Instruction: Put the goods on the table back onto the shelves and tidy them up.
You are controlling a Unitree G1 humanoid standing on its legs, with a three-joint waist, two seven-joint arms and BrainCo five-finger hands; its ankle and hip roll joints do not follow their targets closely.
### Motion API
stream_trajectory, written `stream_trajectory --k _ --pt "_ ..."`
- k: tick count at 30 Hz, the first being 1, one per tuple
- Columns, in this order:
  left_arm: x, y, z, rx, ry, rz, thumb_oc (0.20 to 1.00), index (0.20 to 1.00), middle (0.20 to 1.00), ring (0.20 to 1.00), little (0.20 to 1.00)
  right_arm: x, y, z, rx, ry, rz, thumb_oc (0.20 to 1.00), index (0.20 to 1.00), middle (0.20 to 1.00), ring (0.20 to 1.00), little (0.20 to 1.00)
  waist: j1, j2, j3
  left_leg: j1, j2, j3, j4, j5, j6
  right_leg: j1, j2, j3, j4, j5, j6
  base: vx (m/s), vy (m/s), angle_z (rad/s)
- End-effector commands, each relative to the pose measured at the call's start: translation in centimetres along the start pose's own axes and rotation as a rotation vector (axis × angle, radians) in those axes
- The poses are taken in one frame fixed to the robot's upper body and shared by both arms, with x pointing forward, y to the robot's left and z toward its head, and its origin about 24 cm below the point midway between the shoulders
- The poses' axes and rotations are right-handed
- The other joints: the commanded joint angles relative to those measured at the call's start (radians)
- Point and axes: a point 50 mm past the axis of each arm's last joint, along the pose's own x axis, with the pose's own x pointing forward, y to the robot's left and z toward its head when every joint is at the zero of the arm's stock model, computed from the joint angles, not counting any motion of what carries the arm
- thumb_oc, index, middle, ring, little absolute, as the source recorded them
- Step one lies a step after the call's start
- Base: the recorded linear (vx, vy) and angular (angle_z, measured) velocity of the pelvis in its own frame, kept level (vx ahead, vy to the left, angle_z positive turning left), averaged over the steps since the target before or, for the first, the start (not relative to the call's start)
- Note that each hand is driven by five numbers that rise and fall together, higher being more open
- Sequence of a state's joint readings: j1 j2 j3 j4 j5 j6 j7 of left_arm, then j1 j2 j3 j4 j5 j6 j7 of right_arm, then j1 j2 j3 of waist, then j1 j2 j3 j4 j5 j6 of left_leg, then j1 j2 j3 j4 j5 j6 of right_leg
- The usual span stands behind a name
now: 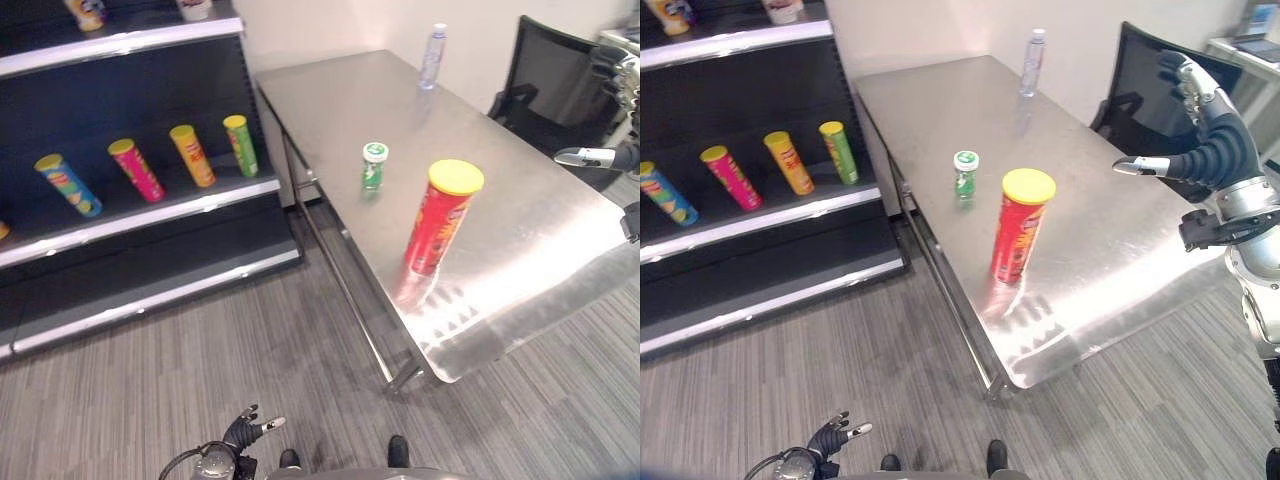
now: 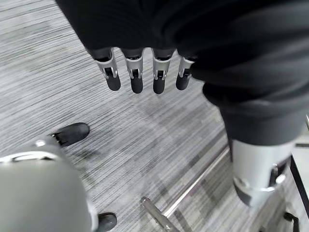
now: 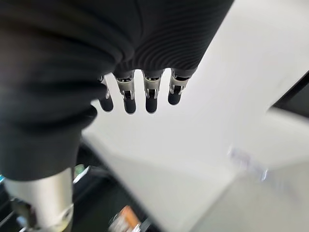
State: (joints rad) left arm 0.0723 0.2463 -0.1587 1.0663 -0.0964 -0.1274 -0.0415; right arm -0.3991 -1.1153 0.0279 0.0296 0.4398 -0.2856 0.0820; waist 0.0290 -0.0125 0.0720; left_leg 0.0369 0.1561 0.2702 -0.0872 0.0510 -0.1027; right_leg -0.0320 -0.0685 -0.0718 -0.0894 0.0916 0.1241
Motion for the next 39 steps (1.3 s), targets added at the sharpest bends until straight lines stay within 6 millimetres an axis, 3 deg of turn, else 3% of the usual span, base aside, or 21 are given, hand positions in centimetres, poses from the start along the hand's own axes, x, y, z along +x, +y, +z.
stream_trajectory --k 1,5,8,15,27,39 --pt "0.7 0.7 2.3 0.069 -0.060 0.006 1.000 1.000 1.000 1.000 1.000 1.5 -1.1 2.6 0.024 -0.115 0.023 1.000 1.000 1.000 1.000 1.000 0.027 -0.030 0.015 0.038 -0.010 0.038 0.051 -0.078 -0.044 0.081 0.001 -0.083 0.107 -0.220 0.085 0.01 -0.019 0.17" --pt "0.6 0.4 1.8 0.056 -0.047 0.007 1.000 1.000 1.000 1.000 1.000 2.0 -0.1 3.0 0.093 -0.148 0.069 1.000 1.000 1.000 1.000 1.000 0.034 -0.027 0.016 0.034 -0.010 0.033 0.048 -0.072 -0.045 0.083 -0.002 -0.096 0.108 -0.220 0.084 0.01 -0.017 0.12" --pt "0.5 0.1 1.1 0.046 -0.024 0.005 1.000 1.000 1.000 1.000 1.000 2.4 1.5 3.3 0.086 -0.142 0.187 1.000 1.000 1.000 1.000 1.000 0.047 -0.027 0.015 0.030 -0.013 0.023 0.044 -0.065 -0.047 0.085 -0.007 -0.113 0.108 -0.218 0.087 0.01 -0.021 0.12" --pt "0.5 -0.2 1.2 0.055 -0.032 -0.010 1.000 1.000 1.000 1.000 1.000 2.5 3.2 3.0 0.005 -0.093 0.336 1.000 1.000 1.000 1.000 1.000 0.053 -0.029 0.018 0.019 -0.013 0.014 0.045 -0.060 -0.050 0.081 -0.013 -0.129 0.112 -0.214 0.092 0.00 -0.005 0.08" --pt "0.6 -0.2 1.5 0.068 -0.040 -0.005 1.000 1.000 1.000 1.000 1.000 2.5 3.8 1.2 -0.206 0.010 0.418 1.000 1.000 1.000 1.000 1.000 0.054 -0.042 0.023 0.007 -0.011 0.004 0.046 -0.057 -0.052 0.072 -0.020 -0.137 0.116 -0.212 0.095 0.00 0.000 0.04" --pt "0.6 -0.3 1.6 0.067 -0.047 -0.008 1.000 1.000 1.000 1.000 1.000 2.1 4.0 0.5 -0.216 0.041 0.437 1.000 1.000 1.000 1.000 1.000 0.056 -0.044 0.024 0.004 -0.011 0.004 0.047 -0.058 -0.052 0.069 -0.022 -0.138 0.117 -0.212 0.095 0.00 0.000 0.00"
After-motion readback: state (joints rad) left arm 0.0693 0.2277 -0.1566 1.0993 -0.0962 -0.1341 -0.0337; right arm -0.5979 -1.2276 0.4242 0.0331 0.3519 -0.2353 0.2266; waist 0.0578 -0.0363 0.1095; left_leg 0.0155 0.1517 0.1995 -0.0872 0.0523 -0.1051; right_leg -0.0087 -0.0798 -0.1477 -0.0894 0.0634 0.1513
